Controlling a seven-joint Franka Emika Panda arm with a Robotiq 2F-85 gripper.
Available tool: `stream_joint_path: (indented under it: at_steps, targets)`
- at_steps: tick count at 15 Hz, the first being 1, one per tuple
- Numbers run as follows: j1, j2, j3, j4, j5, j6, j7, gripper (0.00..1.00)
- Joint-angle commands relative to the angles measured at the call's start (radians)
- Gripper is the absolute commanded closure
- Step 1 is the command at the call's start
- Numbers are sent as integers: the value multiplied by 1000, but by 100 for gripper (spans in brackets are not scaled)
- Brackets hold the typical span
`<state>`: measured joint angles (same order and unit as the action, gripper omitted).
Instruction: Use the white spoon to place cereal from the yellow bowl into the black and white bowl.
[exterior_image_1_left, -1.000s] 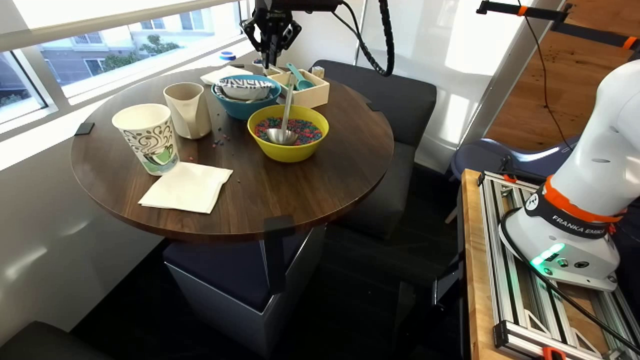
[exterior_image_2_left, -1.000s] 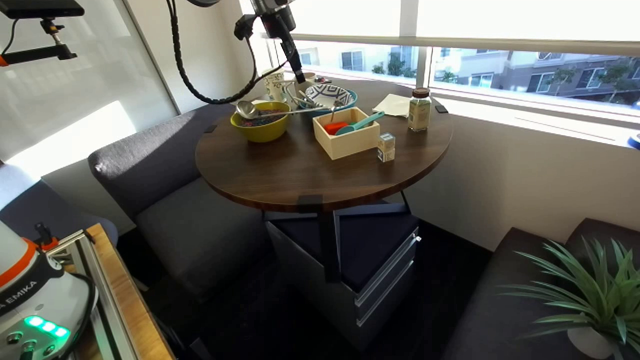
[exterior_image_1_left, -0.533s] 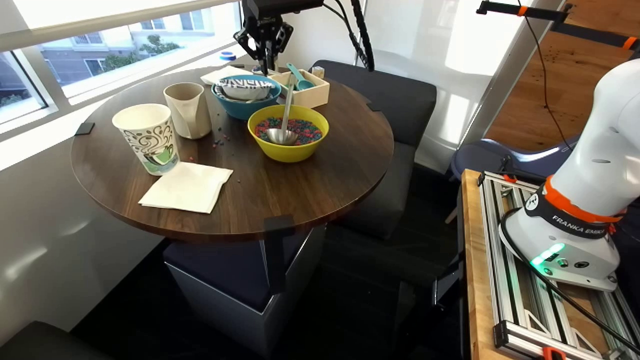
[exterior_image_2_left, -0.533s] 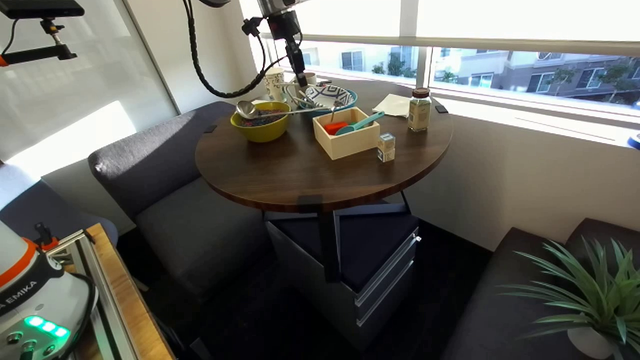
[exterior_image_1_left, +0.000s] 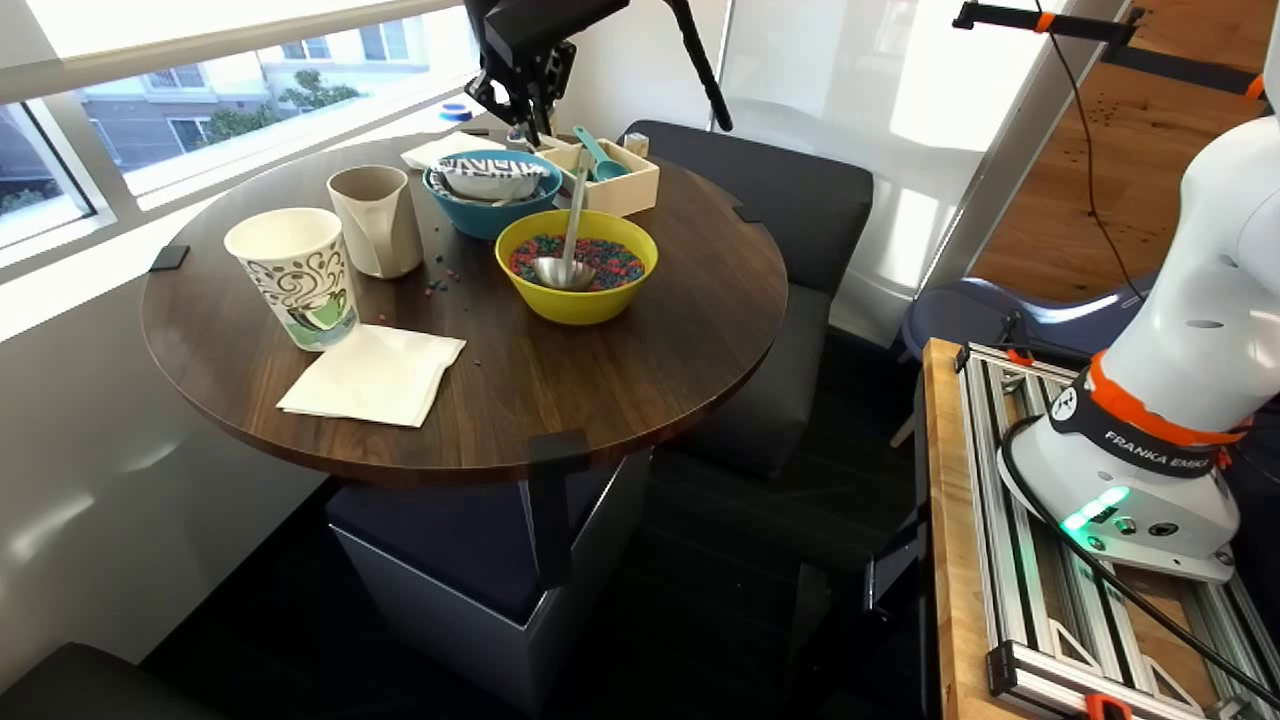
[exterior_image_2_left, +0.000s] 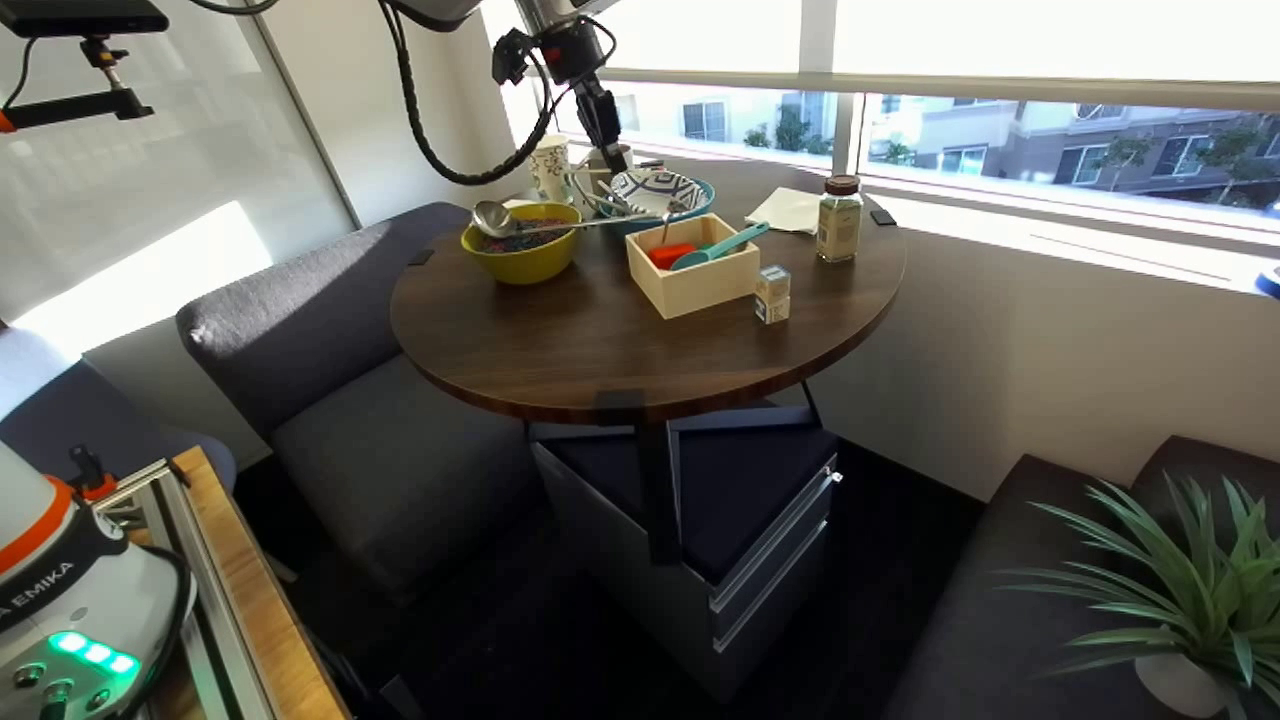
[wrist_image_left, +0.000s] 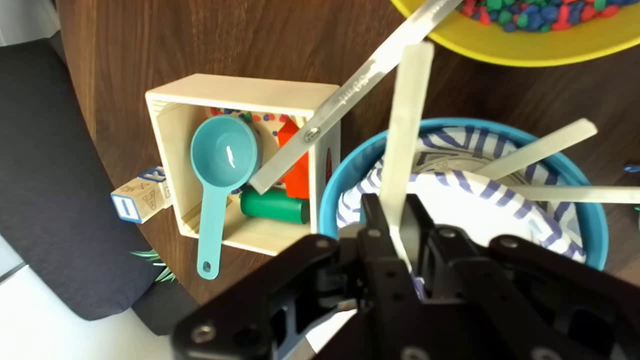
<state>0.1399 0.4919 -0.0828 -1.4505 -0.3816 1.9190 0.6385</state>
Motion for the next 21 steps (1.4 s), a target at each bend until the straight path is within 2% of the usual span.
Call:
stream_joint_path:
  at_steps: [1,8,15,21]
  targets:
    - [59,57,-27,72,-104,-60,3,96]
    - [149,108,-42,98,-352,-145,11,96]
    - [186,138,-18,63,-577,-209,5,96]
    - [190,144,22,32,-707,-230,-1,96]
